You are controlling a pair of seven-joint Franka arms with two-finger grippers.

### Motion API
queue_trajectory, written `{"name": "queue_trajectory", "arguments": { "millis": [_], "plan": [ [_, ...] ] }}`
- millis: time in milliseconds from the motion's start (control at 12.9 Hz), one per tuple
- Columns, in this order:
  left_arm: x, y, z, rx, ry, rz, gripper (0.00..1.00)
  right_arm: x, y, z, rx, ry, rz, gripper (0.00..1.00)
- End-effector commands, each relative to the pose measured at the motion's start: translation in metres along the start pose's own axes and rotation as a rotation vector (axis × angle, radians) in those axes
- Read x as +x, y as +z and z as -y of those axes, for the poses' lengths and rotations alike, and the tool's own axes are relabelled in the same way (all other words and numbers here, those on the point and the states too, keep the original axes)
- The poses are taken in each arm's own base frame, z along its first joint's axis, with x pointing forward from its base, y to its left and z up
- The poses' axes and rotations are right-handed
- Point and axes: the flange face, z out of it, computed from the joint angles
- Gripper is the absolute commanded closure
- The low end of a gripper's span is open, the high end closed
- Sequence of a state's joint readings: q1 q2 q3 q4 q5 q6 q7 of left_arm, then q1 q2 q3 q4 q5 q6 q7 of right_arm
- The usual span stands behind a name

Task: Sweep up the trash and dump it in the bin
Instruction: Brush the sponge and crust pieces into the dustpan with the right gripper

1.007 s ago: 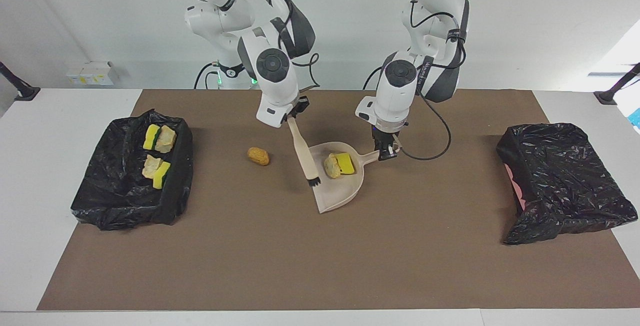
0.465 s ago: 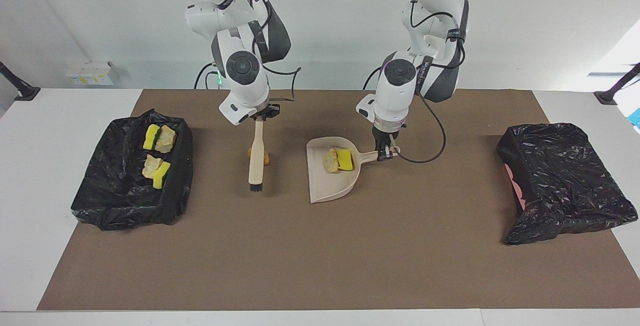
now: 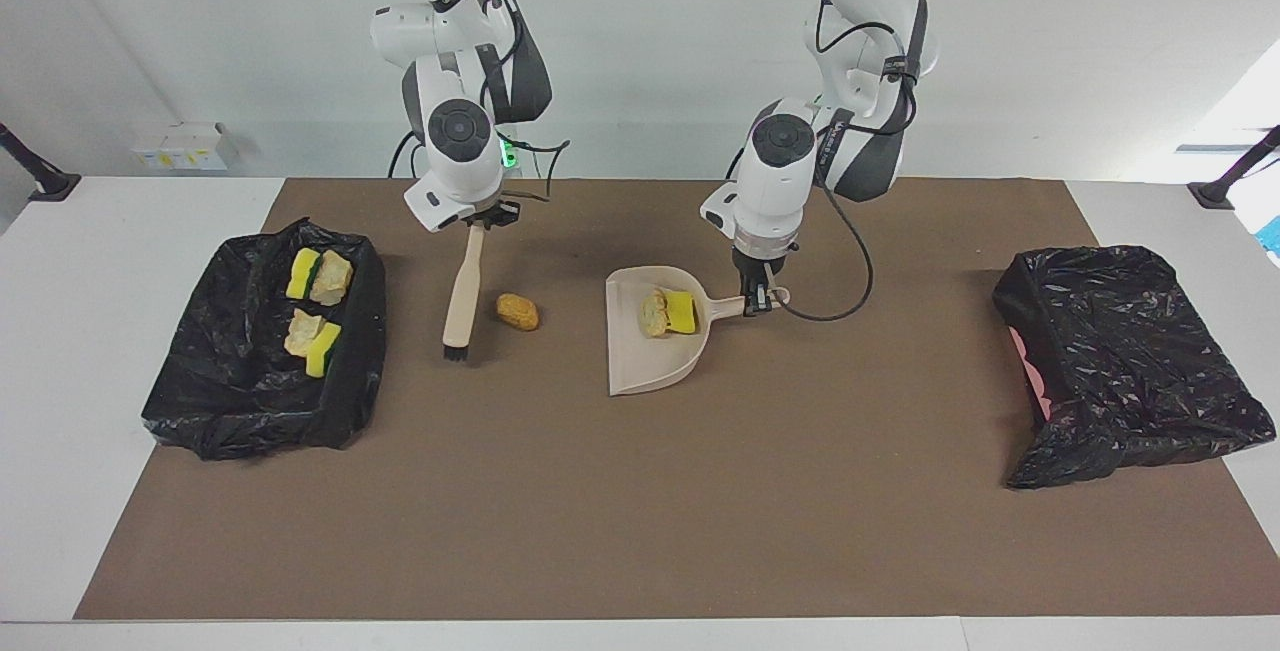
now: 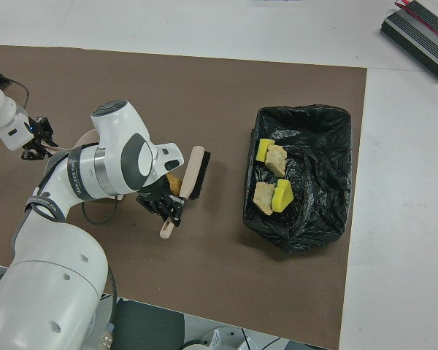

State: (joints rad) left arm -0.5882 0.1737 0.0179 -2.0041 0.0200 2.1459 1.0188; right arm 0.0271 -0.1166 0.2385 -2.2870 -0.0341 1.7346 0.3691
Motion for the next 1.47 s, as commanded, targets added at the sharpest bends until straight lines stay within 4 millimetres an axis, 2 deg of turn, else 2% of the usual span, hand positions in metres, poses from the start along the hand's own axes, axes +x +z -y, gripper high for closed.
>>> {"name": "queue_trajectory", "arguments": {
  "millis": [0,155,232,387,542,852,1162,1317,1395],
  "plan": [
    [-0.004,0.0,-0.018,0.007,-0.008,0.013,1.0,-0.004,0.008,-0.002,0.002,-0.074,-0.015,1.0],
    [0.0,-0.002,-0.023,0.006,-0.018,0.014,1.0,-0.003,0.021,0.022,0.032,-0.112,0.0,1.0],
    [-0.001,0.0,-0.024,0.002,-0.024,0.016,1.0,-0.008,0.019,0.041,0.053,-0.144,-0.018,1.0],
    [-0.002,0.002,-0.028,-0.002,-0.022,0.019,1.0,-0.015,0.015,0.06,0.092,-0.167,-0.025,1.0],
    [-0.001,0.004,-0.036,0.003,-0.014,0.015,1.0,-0.023,0.018,0.096,0.134,-0.206,-0.031,1.0],
    [-0.009,0.017,-0.05,0.042,-0.027,-0.017,1.0,-0.046,-0.003,0.154,0.168,-0.293,-0.067,1.0],
    [-0.016,0.017,-0.043,0.055,-0.05,-0.042,1.0,-0.044,-0.027,0.173,0.236,-0.292,-0.061,1.0],
    [-0.032,0.018,-0.029,0.033,-0.107,-0.069,1.0,-0.044,-0.043,0.173,0.245,-0.29,-0.07,1.0],
    [-0.032,0.016,-0.026,0.035,-0.092,-0.073,1.0,-0.044,-0.057,0.17,0.25,-0.291,-0.07,1.0]
  ]
}}
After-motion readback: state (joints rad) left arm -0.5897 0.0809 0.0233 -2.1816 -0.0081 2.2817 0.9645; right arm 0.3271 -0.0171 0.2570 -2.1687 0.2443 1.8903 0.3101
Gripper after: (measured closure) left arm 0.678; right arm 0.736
